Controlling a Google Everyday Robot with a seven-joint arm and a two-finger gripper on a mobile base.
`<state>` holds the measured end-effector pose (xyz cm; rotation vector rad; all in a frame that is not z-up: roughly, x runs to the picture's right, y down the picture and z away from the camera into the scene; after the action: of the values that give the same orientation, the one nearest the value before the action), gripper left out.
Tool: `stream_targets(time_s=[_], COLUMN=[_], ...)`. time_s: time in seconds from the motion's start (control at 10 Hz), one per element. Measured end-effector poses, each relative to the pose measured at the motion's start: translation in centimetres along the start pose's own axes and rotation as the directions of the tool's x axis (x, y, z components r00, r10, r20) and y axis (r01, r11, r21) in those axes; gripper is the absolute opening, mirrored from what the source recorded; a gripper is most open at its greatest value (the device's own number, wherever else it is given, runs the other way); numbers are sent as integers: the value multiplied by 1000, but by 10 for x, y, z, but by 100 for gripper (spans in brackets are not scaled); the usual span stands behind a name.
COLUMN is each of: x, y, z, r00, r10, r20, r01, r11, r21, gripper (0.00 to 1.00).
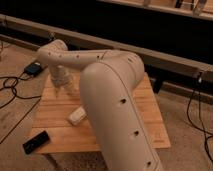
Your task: Move the arm in a circular motion
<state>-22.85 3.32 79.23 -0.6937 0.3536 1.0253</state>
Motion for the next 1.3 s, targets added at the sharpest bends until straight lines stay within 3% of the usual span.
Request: stream_targets(time_s=[0.2, 0.5, 0.8, 1.1, 1.3], x=[26, 65, 96, 109, 110], y=[16, 16, -12, -64, -70], z=[0, 1, -3, -18, -19], r00=[1000, 1000, 994, 972, 968], r10=[-16, 20, 110, 231, 244], r20=[-7, -15, 2, 53, 57], r01=[15, -21, -110, -229, -242], r11=[999, 998, 992, 972, 969], r21=[-35, -60, -55, -46, -47], gripper=[65, 65, 65, 65, 65])
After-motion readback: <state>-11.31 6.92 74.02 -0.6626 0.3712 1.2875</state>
